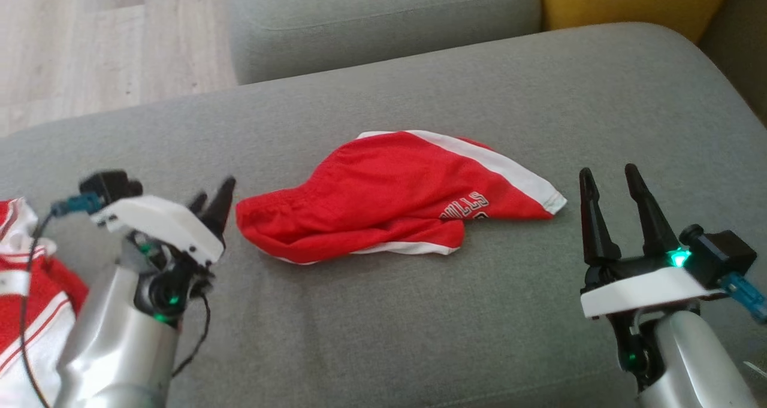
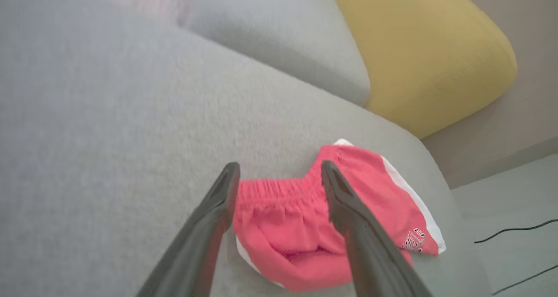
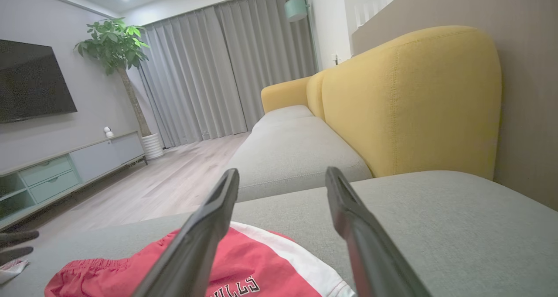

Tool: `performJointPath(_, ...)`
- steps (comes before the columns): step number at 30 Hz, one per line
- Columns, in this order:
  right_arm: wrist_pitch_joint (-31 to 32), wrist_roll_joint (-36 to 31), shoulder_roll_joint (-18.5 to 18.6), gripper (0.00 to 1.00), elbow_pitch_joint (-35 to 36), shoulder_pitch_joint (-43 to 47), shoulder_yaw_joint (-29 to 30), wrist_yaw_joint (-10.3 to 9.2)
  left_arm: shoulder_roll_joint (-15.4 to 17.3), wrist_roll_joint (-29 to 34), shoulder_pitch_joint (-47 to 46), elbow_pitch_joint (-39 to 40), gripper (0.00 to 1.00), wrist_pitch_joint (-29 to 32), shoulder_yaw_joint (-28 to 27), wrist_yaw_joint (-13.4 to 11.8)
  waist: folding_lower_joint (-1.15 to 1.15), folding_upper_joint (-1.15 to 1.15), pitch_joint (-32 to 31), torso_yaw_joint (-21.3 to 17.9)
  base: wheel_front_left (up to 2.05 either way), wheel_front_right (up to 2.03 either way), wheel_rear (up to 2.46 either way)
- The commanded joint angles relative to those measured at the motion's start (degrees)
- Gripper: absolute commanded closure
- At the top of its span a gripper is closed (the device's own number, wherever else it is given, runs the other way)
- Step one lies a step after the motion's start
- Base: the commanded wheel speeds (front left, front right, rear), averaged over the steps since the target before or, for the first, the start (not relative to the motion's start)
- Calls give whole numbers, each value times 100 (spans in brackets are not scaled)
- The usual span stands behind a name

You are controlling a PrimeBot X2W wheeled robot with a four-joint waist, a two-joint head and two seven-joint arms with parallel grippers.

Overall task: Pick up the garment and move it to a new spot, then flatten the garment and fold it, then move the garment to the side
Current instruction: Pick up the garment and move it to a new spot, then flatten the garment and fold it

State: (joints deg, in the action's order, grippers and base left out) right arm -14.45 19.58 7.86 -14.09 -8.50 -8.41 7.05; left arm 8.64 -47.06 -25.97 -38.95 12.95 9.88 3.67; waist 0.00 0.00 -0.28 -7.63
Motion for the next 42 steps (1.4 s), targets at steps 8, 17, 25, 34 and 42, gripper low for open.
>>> performJointPath(8,-55,-16,93,0,264,-37,-97,44,543,1100,-34,1708,0,-1252,253,-34,0,0,-80,216,0,0,0)
performJointPath(17,-55,-5,119,0,433,182,39,44,548,2387,1333,2841,0,-2710,562,-797,0,0,-106,338,0,0,0)
performJointPath(25,-55,26,157,0,460,356,186,44,56,2931,2271,3285,0,-2792,343,-1068,0,0,-67,435,0,0,0)
performJointPath(34,-55,189,224,0,270,307,-7,44,-309,3278,2401,3317,0,-2794,87,-779,0,0,-41,489,0,0,0)
performJointPath(42,759,914,463,0,-475,-36,-753,44,-467,3436,2390,3321,0,-2794,-75,-609,0,0,46,858,0,0,0)
